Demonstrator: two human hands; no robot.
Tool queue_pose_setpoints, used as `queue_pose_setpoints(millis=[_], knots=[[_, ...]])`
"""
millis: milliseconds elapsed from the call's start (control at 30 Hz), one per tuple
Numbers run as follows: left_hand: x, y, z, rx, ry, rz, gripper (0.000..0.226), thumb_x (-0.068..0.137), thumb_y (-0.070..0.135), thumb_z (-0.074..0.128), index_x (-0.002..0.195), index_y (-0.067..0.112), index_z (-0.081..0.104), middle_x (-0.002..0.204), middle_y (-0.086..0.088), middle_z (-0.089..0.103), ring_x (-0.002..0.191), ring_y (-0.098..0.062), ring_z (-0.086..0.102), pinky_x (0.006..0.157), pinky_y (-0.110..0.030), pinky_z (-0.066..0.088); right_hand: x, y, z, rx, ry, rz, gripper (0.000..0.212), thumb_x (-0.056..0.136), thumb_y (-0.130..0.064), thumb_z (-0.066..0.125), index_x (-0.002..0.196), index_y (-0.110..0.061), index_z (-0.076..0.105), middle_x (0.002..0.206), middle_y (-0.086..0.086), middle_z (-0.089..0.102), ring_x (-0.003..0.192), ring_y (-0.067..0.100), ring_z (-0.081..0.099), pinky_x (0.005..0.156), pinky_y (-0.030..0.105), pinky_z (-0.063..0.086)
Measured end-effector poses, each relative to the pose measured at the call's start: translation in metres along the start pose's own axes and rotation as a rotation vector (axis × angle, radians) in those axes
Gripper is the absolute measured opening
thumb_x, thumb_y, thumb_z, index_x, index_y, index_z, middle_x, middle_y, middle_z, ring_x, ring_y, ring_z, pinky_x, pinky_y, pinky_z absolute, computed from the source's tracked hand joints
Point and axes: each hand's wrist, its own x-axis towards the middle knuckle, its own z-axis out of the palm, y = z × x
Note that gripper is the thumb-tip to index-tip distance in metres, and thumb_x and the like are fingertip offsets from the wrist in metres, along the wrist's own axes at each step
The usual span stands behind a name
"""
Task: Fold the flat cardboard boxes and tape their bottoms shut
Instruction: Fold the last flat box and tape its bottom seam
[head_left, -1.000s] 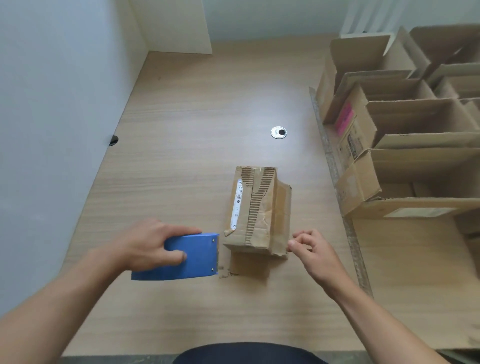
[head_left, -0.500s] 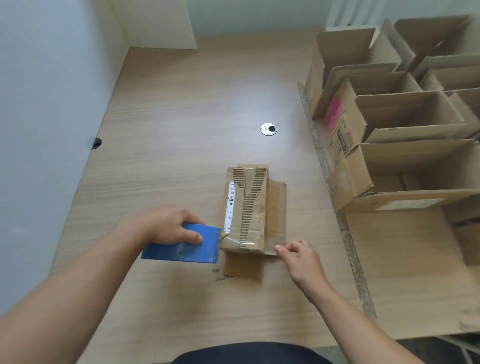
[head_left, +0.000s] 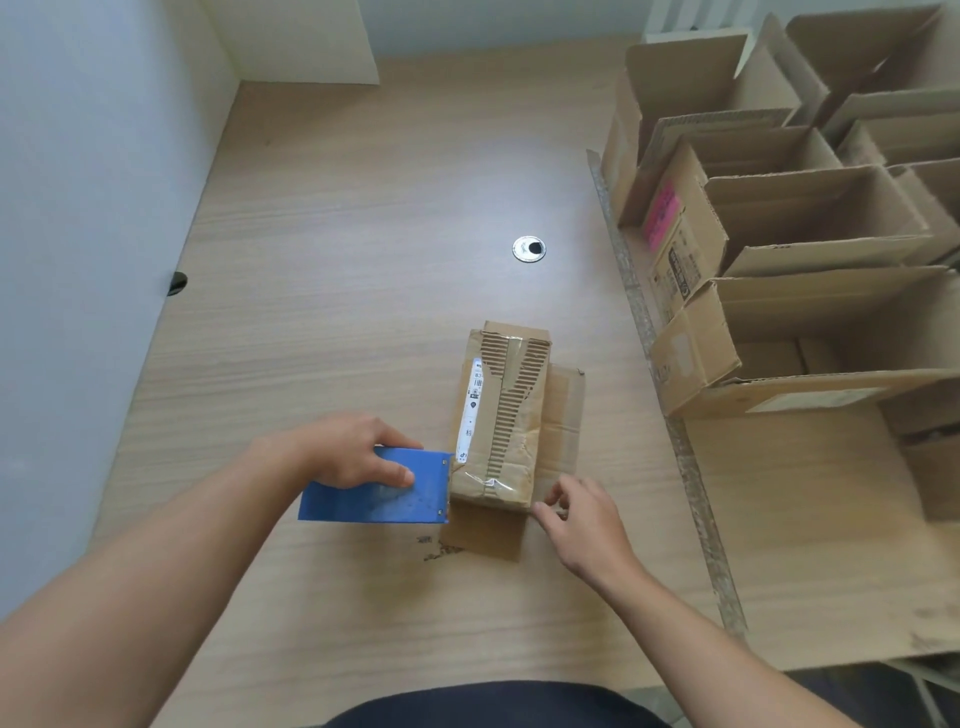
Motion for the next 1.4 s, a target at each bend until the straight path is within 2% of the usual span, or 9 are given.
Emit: queue_pose_setpoints(millis=[167, 333, 467, 567, 733, 900, 1067, 1200, 1400], knots=[[0.001, 0.001, 0.003, -0.011, 0.006, -0.024, 0.037, 0.081, 0.064, 0.060, 0.117, 0.066, 0.054, 0.103, 0.032, 0.063, 0.100, -0.004, 0.058, 0.086, -0.028, 0.045, -0.004, -0.022, 0.002, 0.199, 0.032, -0.124, 0.032, 0.084, -0.039, 0.071, 0.079, -0.018, 0.048, 0.071, -0.004, 0.056, 0.066, 0.013, 0.050, 0.060, 0.021, 0.039], [0.001, -0.003, 0.009, -0.089, 0.006, -0.018, 0.035, 0.084, 0.060, 0.062, 0.118, 0.065, 0.055, 0.108, 0.028, 0.066, 0.103, -0.006, 0.060, 0.092, -0.031, 0.047, 0.010, -0.024, 0.001, 0.428, -0.070, 0.076, 0.031, 0.085, -0.025, 0.075, 0.094, -0.018, 0.046, 0.087, 0.003, 0.054, 0.078, 0.024, 0.054, 0.079, 0.050, 0.053], [-0.001, -0.002, 0.019, -0.152, 0.031, 0.016, 0.034, 0.086, 0.058, 0.061, 0.120, 0.062, 0.056, 0.102, 0.029, 0.064, 0.098, -0.004, 0.059, 0.080, -0.025, 0.043, 0.007, -0.032, 0.012, -0.241, 0.297, -0.361, 0.054, 0.082, -0.024, 0.070, 0.129, -0.035, 0.048, 0.126, 0.000, 0.047, 0.108, 0.027, 0.051, 0.083, 0.039, 0.046], [-0.003, -0.003, 0.028, -0.167, 0.077, 0.047, 0.035, 0.088, 0.056, 0.060, 0.122, 0.060, 0.055, 0.103, 0.025, 0.066, 0.096, -0.006, 0.060, 0.079, -0.024, 0.045, 0.012, -0.038, 0.022, -0.498, 0.196, -0.684, 0.056, 0.090, -0.032, 0.064, 0.144, -0.033, 0.049, 0.152, 0.005, 0.044, 0.139, 0.035, 0.039, 0.108, 0.050, 0.035], [-0.011, -0.018, 0.036, -0.189, 0.133, 0.071, 0.044, 0.089, 0.054, 0.061, 0.131, 0.058, 0.050, 0.115, 0.020, 0.065, 0.100, -0.009, 0.059, 0.082, -0.021, 0.046, 0.021, -0.031, 0.021, -0.656, 0.108, -0.667, 0.048, 0.097, -0.047, 0.043, 0.141, -0.032, 0.054, 0.150, -0.004, 0.047, 0.136, 0.029, 0.048, 0.113, 0.049, 0.030], [-0.021, -0.033, 0.037, -0.133, 0.111, 0.085, 0.053, 0.090, 0.056, 0.061, 0.139, 0.054, 0.043, 0.134, 0.018, 0.057, 0.116, -0.011, 0.054, 0.100, -0.032, 0.043, 0.026, -0.024, 0.021, -0.591, -0.036, -0.606, 0.065, 0.096, -0.069, 0.020, 0.153, -0.038, 0.028, 0.161, -0.018, 0.014, 0.151, 0.015, 0.012, 0.120, 0.038, 0.000], [-0.026, -0.043, 0.033, -0.155, 0.103, 0.094, 0.051, 0.089, 0.058, 0.059, 0.138, 0.058, 0.043, 0.132, 0.021, 0.058, 0.112, -0.009, 0.055, 0.092, -0.027, 0.043, 0.028, -0.030, 0.024, -0.566, 0.100, -0.649, 0.051, 0.097, -0.051, 0.036, 0.140, -0.032, 0.055, 0.151, -0.007, 0.045, 0.139, 0.025, 0.044, 0.113, 0.044, 0.021], [-0.034, -0.061, 0.032, -0.066, 0.117, 0.007, 0.048, 0.087, 0.060, 0.058, 0.134, 0.060, 0.045, 0.121, 0.018, 0.064, 0.104, -0.011, 0.056, 0.088, -0.030, 0.046, 0.027, -0.026, 0.030, -0.609, 0.198, -0.703, 0.048, 0.097, -0.047, 0.039, 0.137, -0.029, 0.059, 0.147, -0.003, 0.051, 0.135, 0.029, 0.049, 0.110, 0.048, 0.028], [-0.009, -0.016, 0.041, 0.108, 0.339, -0.069, 0.044, 0.084, 0.062, 0.050, 0.127, 0.049, 0.054, 0.105, 0.008, 0.068, 0.100, -0.023, 0.060, 0.066, -0.032, 0.036, 0.028, -0.028, 0.031, -0.641, 0.200, -0.702, 0.049, 0.095, -0.045, 0.039, 0.136, -0.027, 0.061, 0.146, -0.002, 0.053, 0.133, 0.030, 0.051, 0.109, 0.048, 0.027]])
